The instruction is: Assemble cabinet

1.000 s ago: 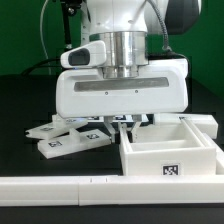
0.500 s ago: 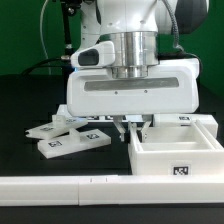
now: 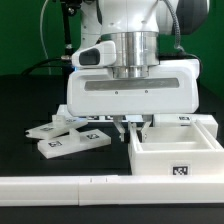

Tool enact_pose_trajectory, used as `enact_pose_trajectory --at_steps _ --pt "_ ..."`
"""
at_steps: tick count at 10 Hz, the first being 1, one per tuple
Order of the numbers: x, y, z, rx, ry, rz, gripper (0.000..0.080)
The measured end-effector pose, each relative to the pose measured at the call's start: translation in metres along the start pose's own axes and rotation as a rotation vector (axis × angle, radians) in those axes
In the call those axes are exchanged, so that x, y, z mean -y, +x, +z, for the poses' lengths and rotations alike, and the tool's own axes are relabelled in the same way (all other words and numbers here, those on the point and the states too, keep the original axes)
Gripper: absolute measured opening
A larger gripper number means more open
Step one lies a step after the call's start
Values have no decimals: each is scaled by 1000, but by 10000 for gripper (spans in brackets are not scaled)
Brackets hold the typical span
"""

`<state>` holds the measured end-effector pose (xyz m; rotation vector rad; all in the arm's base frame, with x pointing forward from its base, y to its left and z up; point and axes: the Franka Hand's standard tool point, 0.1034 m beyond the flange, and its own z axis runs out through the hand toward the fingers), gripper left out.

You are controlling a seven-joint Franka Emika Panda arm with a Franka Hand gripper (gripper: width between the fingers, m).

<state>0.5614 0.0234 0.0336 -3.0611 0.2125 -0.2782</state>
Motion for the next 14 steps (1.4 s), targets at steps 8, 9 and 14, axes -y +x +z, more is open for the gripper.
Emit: enact_pose_trajectory --at_steps 8,9,14 --pt "-14 1 -50 -12 15 -57 794" --pt "-14 1 -50 -12 15 -57 798" --pt "-47 -22 -58 3 6 -259 796"
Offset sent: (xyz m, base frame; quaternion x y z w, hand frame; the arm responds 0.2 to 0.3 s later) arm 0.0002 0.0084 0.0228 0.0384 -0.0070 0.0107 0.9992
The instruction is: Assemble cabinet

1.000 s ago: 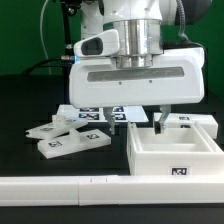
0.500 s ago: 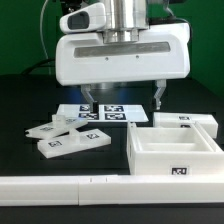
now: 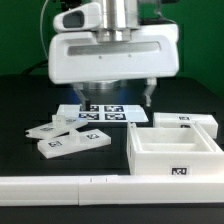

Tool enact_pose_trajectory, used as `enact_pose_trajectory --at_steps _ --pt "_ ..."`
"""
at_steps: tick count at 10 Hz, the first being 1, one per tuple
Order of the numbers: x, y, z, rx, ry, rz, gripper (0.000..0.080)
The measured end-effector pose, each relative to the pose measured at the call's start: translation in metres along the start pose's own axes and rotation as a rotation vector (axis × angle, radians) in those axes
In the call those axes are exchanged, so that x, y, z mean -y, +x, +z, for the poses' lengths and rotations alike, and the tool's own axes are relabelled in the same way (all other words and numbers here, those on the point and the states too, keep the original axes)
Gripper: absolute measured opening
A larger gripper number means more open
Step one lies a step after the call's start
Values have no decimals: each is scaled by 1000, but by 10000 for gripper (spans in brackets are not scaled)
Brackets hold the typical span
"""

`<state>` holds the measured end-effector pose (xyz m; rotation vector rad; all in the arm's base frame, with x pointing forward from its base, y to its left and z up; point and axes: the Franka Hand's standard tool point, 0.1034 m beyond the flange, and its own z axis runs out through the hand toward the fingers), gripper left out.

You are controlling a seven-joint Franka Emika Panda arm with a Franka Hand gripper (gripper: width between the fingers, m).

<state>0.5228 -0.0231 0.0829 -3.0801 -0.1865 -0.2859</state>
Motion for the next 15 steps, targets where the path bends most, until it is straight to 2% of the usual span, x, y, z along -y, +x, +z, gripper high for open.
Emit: enact_pose_trajectory --at_steps 1,4,5,6,8,9,12,13,15 --pt "-4 -6 0 1 -5 10 796" --pt "-3 -5 1 0 -5 7 796" --pt "-7 -7 1 5 -5 -21 796" --pt "-20 -13 1 33 8 -119 796" --pt "-35 -20 0 36 1 -278 796" --pt "-39 -22 0 21 -15 -273 796" --pt "-40 -24 2 26 -12 -267 796" --pt "-44 -27 5 41 -5 -252 796" --pt "-29 -30 8 97 34 -127 796"
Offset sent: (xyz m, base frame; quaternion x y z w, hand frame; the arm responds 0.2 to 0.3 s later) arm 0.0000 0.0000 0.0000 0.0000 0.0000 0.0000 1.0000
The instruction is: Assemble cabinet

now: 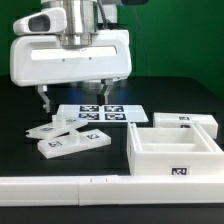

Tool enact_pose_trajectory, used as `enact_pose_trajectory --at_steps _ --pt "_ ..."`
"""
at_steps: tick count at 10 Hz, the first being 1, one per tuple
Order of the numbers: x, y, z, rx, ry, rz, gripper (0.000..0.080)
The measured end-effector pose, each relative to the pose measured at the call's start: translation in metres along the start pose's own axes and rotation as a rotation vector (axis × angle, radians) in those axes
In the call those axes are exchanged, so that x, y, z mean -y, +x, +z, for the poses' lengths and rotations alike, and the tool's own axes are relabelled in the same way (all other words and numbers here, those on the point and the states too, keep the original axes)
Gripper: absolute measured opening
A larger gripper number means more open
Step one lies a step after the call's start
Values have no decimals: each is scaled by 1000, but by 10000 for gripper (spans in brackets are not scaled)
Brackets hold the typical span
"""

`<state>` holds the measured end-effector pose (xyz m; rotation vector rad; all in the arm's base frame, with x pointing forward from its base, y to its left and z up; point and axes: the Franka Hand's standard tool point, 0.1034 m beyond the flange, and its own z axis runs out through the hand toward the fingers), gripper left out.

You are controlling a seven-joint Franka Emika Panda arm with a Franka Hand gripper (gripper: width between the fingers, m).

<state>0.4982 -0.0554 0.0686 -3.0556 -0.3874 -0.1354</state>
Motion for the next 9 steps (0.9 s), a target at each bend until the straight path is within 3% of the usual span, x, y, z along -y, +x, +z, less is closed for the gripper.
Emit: enact_pose_trajectory --at_steps 5,9 --pt "1 1 5 19 10 -32 796" --pt "-7 -12 42 47 4 -49 796"
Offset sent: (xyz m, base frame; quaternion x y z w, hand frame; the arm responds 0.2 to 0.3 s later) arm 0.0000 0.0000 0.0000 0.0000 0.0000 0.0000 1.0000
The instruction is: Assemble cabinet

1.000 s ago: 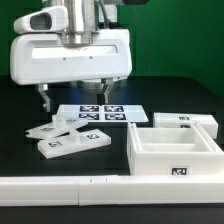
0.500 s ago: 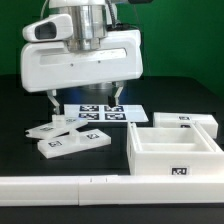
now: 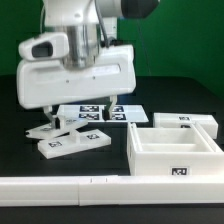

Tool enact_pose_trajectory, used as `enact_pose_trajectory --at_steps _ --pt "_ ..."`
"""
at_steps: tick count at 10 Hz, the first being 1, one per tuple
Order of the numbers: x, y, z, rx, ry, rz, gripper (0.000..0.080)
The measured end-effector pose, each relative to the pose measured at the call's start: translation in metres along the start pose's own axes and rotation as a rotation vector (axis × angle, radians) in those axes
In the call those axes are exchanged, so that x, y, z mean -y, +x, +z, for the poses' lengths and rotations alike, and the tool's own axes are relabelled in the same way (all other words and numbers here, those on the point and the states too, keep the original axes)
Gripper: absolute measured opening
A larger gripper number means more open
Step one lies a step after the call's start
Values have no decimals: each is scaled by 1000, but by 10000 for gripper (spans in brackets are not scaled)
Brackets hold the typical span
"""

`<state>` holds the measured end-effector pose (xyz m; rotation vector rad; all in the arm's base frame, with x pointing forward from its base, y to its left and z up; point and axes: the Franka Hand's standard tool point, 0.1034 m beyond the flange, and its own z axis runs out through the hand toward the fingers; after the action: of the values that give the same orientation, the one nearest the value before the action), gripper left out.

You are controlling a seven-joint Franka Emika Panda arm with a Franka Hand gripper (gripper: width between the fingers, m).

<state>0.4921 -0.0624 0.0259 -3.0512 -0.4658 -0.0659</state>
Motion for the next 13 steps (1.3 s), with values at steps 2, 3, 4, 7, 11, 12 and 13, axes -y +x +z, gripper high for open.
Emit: enact_pose_trajectory --at_steps 2,3,4,7,11,12,13 --pt "-5 -4 13 0 -11 -14 796" --pt "-10 -6 13 -1 -11 -7 796" --pt "-9 -6 13 -1 -11 -5 796" --pt "-9 -6 13 0 -11 -6 515" --pt "-10 -3 2 -29 -28 96 70" --pt "-8 -2 -10 -45 -33 123 61" --pt "-5 -3 -21 -62 -28 263 61"
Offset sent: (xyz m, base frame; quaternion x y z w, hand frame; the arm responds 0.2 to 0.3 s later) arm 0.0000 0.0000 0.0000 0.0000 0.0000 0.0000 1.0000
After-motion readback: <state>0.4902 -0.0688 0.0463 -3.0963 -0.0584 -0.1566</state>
